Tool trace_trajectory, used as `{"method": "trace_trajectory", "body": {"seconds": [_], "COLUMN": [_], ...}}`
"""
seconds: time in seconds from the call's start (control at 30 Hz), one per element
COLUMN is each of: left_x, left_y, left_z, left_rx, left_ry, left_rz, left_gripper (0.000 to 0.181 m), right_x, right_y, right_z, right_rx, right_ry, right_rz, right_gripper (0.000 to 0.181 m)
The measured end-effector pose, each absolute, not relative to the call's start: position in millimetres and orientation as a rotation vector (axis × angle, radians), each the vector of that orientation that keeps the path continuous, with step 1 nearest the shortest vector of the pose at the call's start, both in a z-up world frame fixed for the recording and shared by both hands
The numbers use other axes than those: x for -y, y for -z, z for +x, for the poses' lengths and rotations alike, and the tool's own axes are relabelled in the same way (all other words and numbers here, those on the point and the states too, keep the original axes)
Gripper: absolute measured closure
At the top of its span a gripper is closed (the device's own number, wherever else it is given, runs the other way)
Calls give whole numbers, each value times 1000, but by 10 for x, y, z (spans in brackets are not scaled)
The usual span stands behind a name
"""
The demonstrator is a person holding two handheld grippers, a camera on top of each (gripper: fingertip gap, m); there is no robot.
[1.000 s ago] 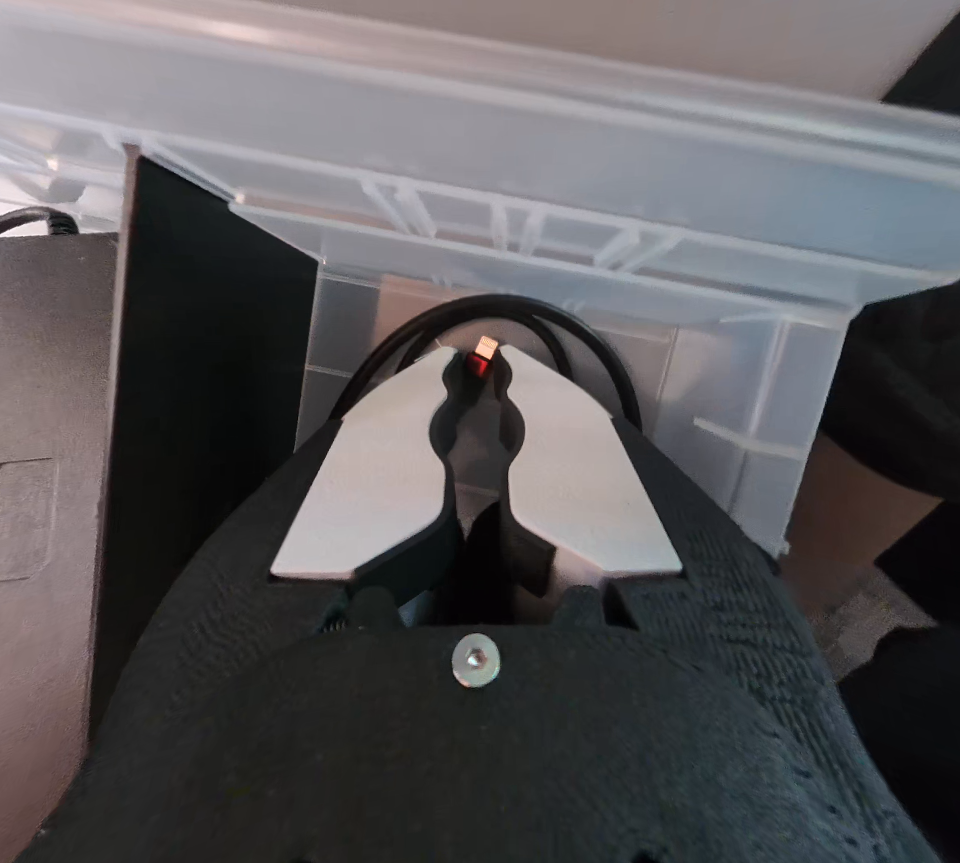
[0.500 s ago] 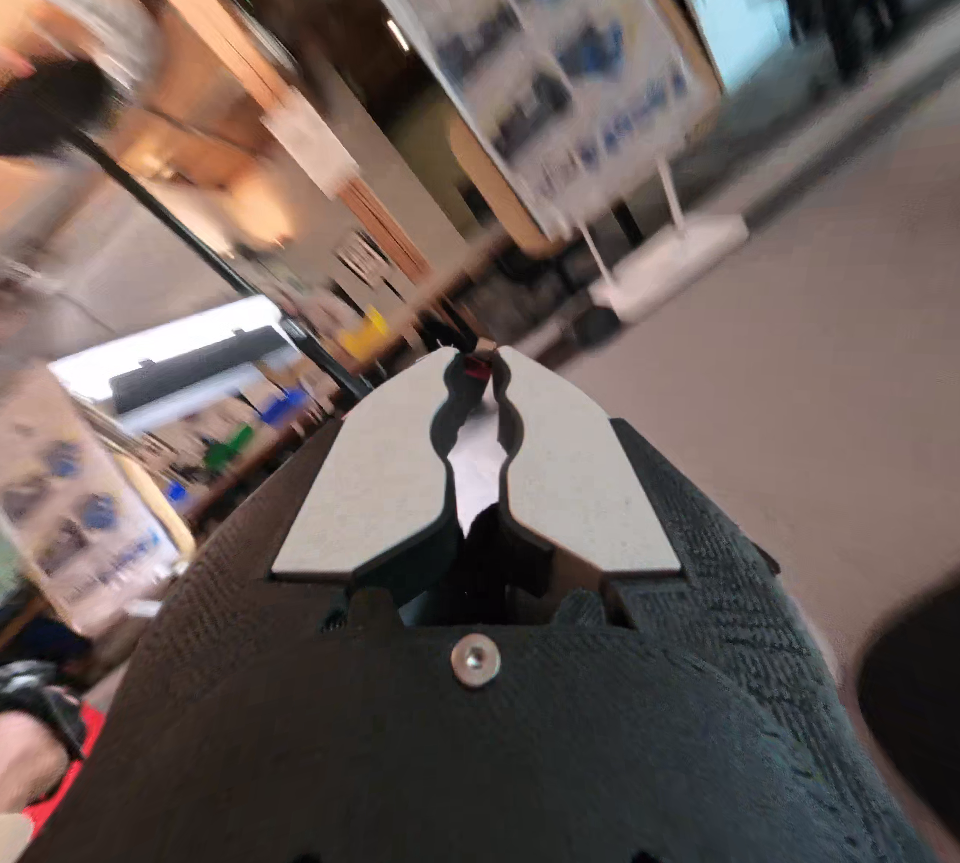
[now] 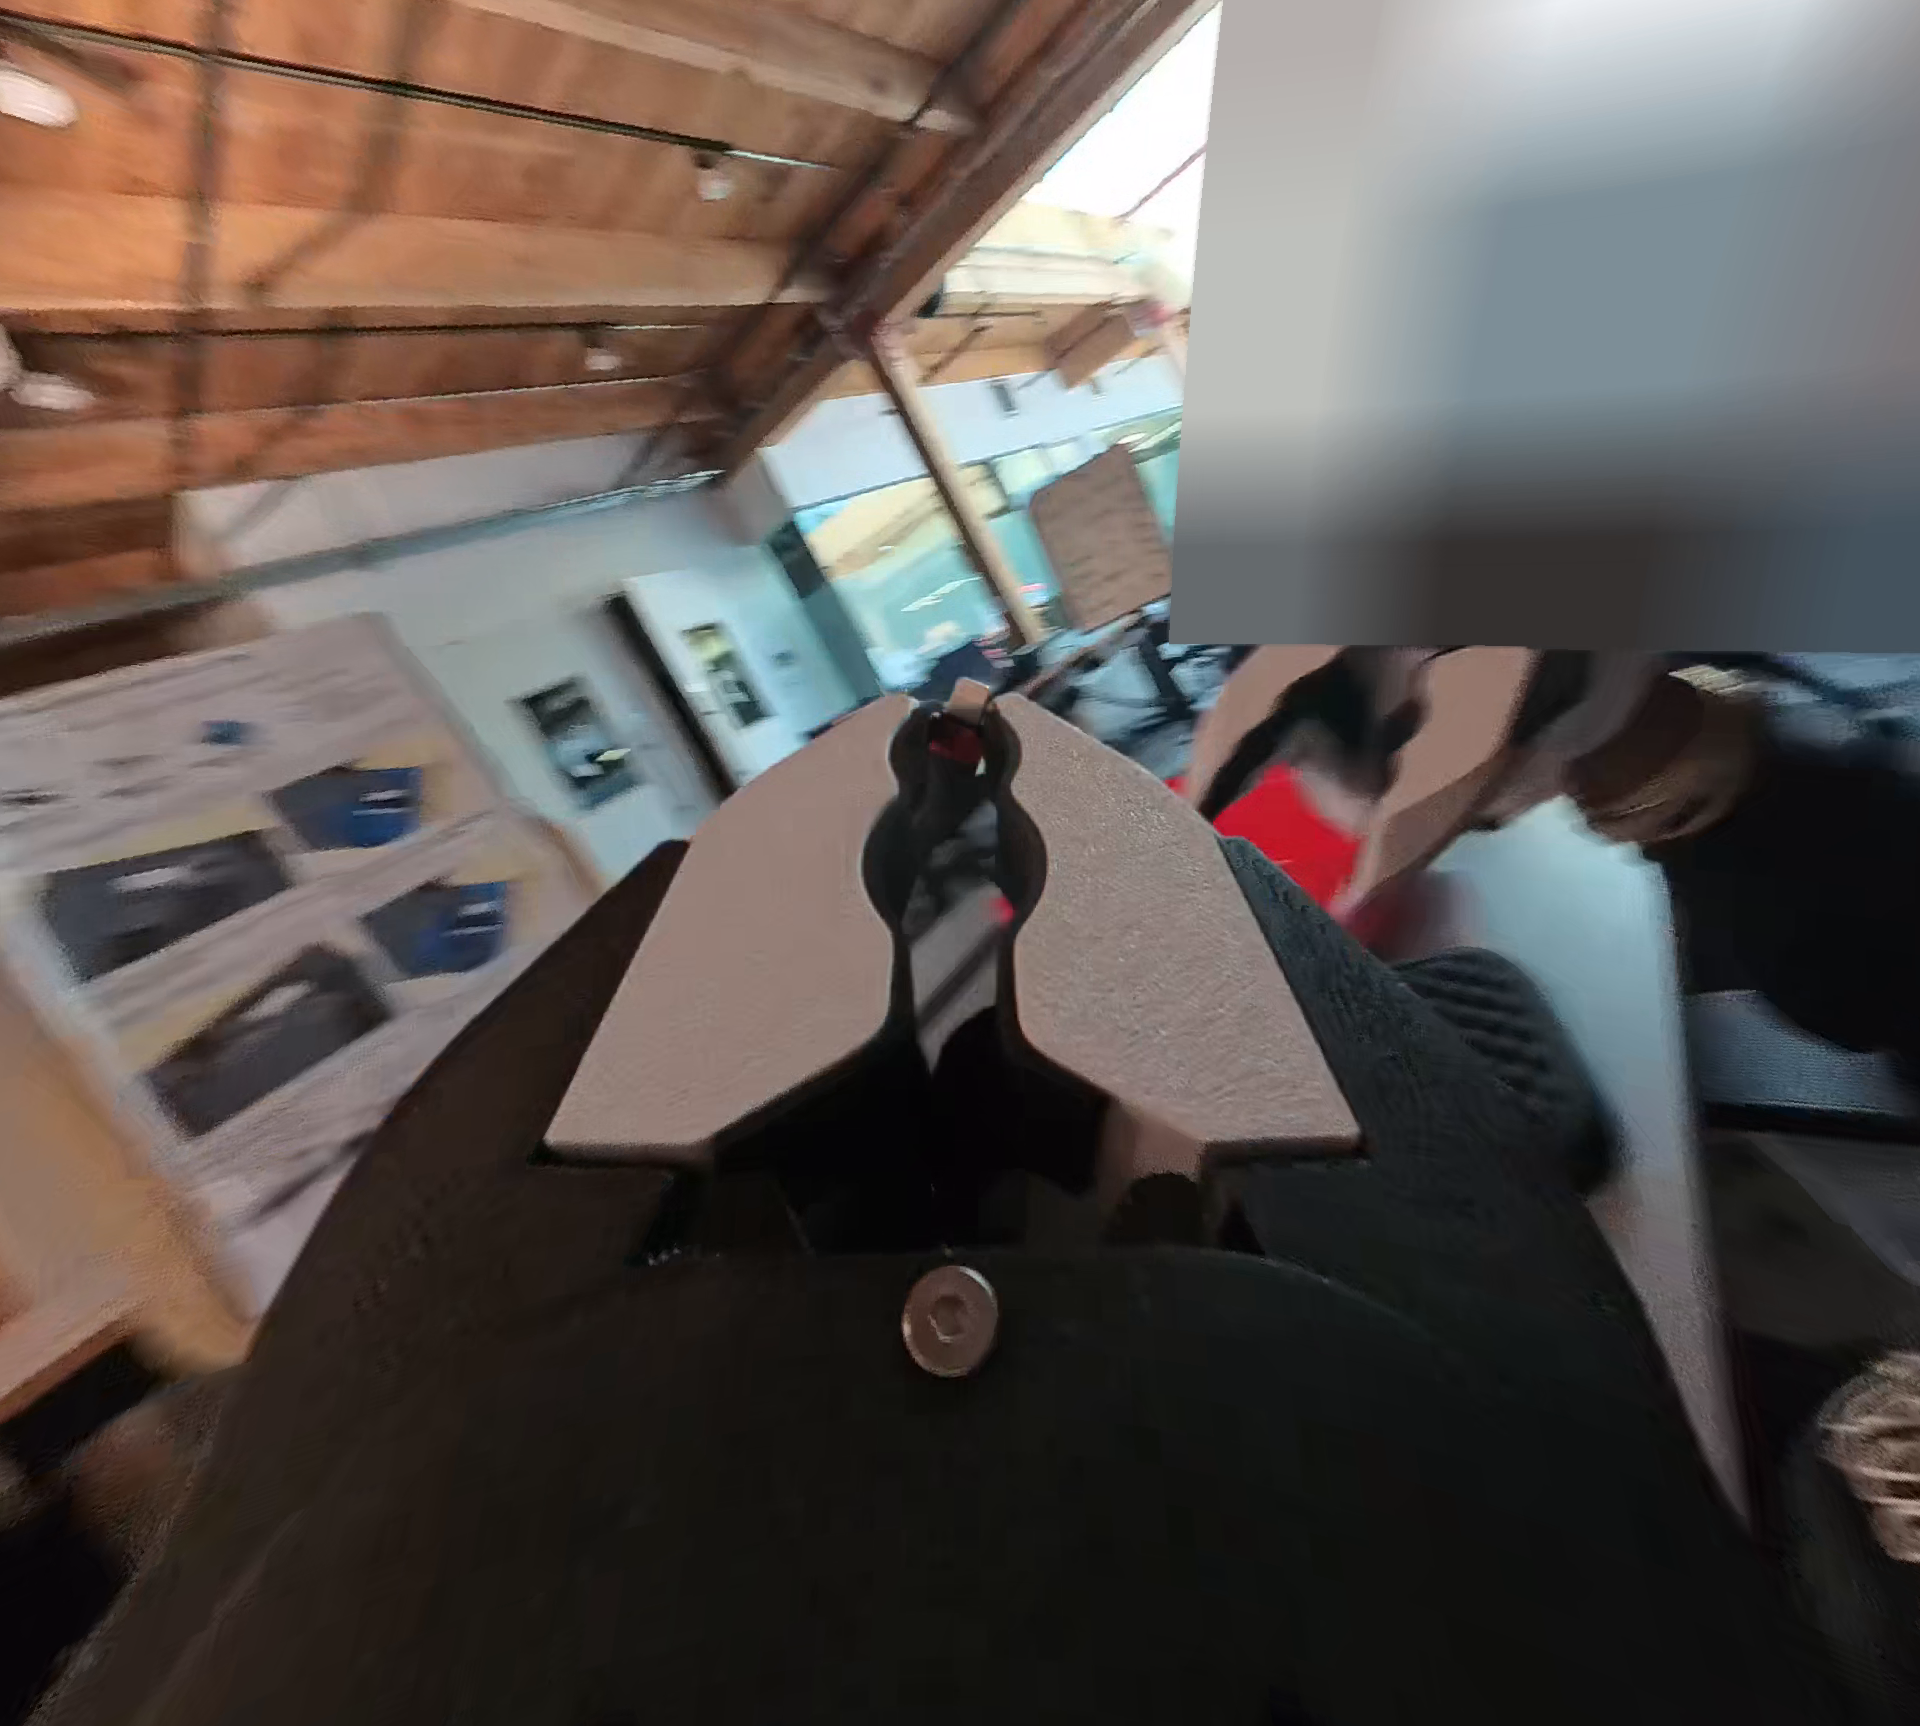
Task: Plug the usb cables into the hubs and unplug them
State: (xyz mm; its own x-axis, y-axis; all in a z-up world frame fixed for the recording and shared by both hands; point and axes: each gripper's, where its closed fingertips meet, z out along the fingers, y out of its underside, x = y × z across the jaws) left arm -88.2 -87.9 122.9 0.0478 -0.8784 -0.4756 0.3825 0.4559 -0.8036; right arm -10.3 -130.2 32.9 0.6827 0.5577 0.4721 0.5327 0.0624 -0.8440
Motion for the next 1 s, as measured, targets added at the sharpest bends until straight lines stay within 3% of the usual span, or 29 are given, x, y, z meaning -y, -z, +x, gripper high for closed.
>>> {"method": "trace_trajectory", "body": {"seconds": [0.33, 0.43, 0.5, 0.6, 0.7, 0.77, 0.83, 0.9, 1.0], "left_x": [1718, 1754, 1694, 1469, 1346, 1352, 1428, 1392, 1314], "left_y": [-997, -943, -937, -768, -360, -60, 34, 0, -185], "left_z": [-628, -565, -527, -344, -98, 40, 91, 137, 71], "left_rx": [-1384, -1407, -1382, -1404, -1562, -1696, -1749, -1691, -1587], "left_ry": [1661, 1728, 1742, 1648, 1600, 1589, 1630, 1620, 1667], "left_rz": [-429, -449, -484, -623, -842, -1018, -1026, -1001, -935], "left_gripper": [172, 171, 167, 145, 144, 153, 175, 179, 178], "right_x": [1088, 1152, 1131, 1159, 1172, 1195, 1223, 1247, 1208], "right_y": [-236, -215, -222, -402, -562, -616, -631, -642, -413], "right_z": [-485, -530, -456, -336, -186, -144, -153, -169, -155], "right_rx": [919, 982, 963, 859, 775, 758, 763, 766, 837], "right_ry": [-195, -215, -195, -261, -252, -237, -236, -244, -202], "right_rz": [-1489, -1451, -1480, -1457, -1420, -1406, -1400, -1390, -1514], "right_gripper": [135, 176, 178, 178, 178, 179, 178, 177, 143]}}
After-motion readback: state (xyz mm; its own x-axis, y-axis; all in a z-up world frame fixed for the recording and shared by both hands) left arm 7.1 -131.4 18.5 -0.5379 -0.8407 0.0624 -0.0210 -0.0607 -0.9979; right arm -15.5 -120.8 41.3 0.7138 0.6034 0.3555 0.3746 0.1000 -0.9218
